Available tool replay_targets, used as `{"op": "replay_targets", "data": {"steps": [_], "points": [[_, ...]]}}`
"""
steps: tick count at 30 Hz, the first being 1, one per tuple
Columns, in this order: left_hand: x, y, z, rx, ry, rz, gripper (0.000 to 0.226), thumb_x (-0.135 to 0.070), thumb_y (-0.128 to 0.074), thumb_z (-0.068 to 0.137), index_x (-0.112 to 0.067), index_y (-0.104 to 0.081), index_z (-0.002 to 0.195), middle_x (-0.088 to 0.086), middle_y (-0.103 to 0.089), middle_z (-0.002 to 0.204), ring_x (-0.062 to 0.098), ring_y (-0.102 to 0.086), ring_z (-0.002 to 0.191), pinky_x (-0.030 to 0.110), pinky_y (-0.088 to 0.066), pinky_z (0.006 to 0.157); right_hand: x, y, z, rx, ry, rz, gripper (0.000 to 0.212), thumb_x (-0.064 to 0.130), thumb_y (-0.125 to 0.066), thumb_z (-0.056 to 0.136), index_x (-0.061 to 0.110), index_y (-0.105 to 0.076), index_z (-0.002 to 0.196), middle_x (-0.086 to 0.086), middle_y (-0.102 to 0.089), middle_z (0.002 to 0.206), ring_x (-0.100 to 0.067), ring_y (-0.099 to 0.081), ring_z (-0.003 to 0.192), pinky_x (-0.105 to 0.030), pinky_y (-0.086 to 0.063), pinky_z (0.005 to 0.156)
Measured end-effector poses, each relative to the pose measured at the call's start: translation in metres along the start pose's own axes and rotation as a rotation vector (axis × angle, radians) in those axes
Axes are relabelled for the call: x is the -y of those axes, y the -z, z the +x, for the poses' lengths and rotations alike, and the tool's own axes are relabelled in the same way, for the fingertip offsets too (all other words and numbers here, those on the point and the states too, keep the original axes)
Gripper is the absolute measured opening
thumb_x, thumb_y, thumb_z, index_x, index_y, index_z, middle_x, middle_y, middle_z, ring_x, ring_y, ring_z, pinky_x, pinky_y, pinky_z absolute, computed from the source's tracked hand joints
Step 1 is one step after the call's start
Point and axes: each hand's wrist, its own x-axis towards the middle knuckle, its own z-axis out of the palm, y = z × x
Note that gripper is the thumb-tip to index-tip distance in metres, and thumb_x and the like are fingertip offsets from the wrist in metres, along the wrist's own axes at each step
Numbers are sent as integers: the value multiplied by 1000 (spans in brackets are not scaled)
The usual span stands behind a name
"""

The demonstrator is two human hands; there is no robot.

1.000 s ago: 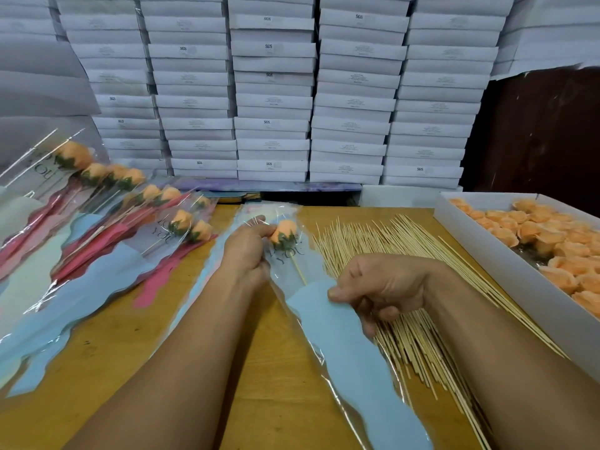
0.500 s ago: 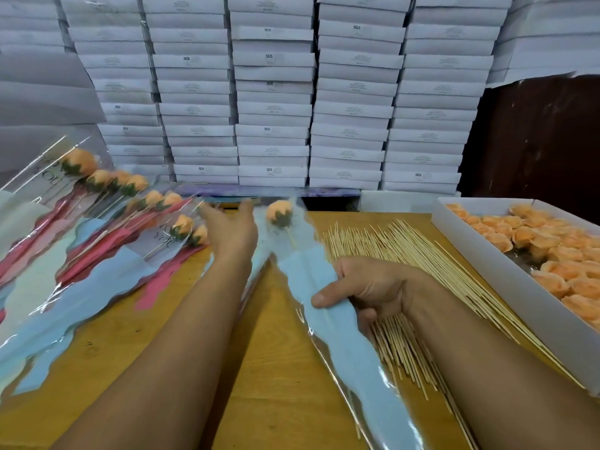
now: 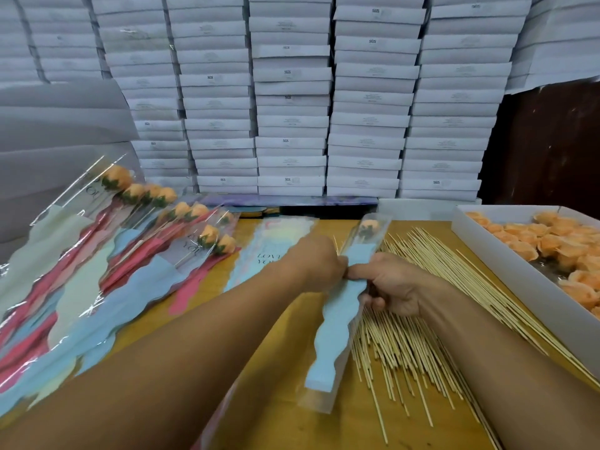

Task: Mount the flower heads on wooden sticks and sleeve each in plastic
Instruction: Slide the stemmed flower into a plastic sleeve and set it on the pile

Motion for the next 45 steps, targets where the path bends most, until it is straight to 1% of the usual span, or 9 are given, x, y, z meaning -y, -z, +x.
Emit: {"op": "replay_targets", "data": {"steps": [4,8,13,22,27,30,36,41,45], "points": [[7,2,-22,158,91,-446,30,-30,-61,99,-1,-62,92,7,-64,75,16,-63,54,24,-53,44,-1,1,4,-60,29,59,18,17,-66,97,0,-64,104,-7,-68,66,-10,-51,43,-17,-34,32],[21,2,-35,84,136,-780,42,-11,-73,90,-5,-57,129,10,-66,93,19,-63,73,21,-48,49,0,-1,3,-40,114,91,26,24,-64,98,-1,-68,104,-9,-67,67,-10,-50,44,-17,-35,34],[60,18,-44,-174,129,-965,40,1,-72,88,-10,-57,123,2,-63,70,17,-57,61,22,-42,50,4,-2,-1,18,123,99,60,55,-64,85,0,-70,105,-12,-66,68,-14,-54,49,-22,-37,38],[200,104,-61,-747,100,-452,21,-2,-65,92,-21,-64,102,3,-63,81,22,-53,65,27,-43,58,0,3,2,71,86,-53,42,42,-58,97,5,-68,116,-12,-72,80,-16,-60,57,-25,-44,45],[294,160,-73,-862,189,-259,18,-3,-63,95,-19,-68,103,11,-65,89,11,-53,56,8,-39,46,-2,1,1,90,79,-109,40,40,-59,95,6,-68,115,-11,-72,78,-16,-60,57,-26,-44,46],[338,173,-80,-859,251,-179,20,-6,-65,94,-23,-68,104,9,-70,95,23,-60,73,26,-48,69,-3,0,1,103,80,-94,51,45,-63,84,4,-67,114,-13,-70,76,-18,-58,55,-27,-43,43],[384,162,-78,-730,374,-38,30,-5,-65,90,-18,-70,117,6,-65,80,29,-57,70,33,-44,67,-5,2,4,110,74,-96,55,45,-65,80,3,-67,114,-15,-71,79,-19,-58,55,-27,-43,42],[382,141,-66,-632,458,244,38,-18,-64,91,-11,-65,129,30,-57,118,47,-51,112,48,-44,97,-6,4,6,118,72,-95,55,45,-66,80,2,-67,115,-15,-71,81,-19,-58,56,-26,-43,42],[377,119,-60,-529,538,456,34,-45,-54,97,-18,-70,111,19,-40,131,40,-32,122,52,-34,104,-5,2,5,124,66,-93,55,44,-66,80,2,-67,114,-16,-71,80,-19,-58,55,-26,-42,42]]}}
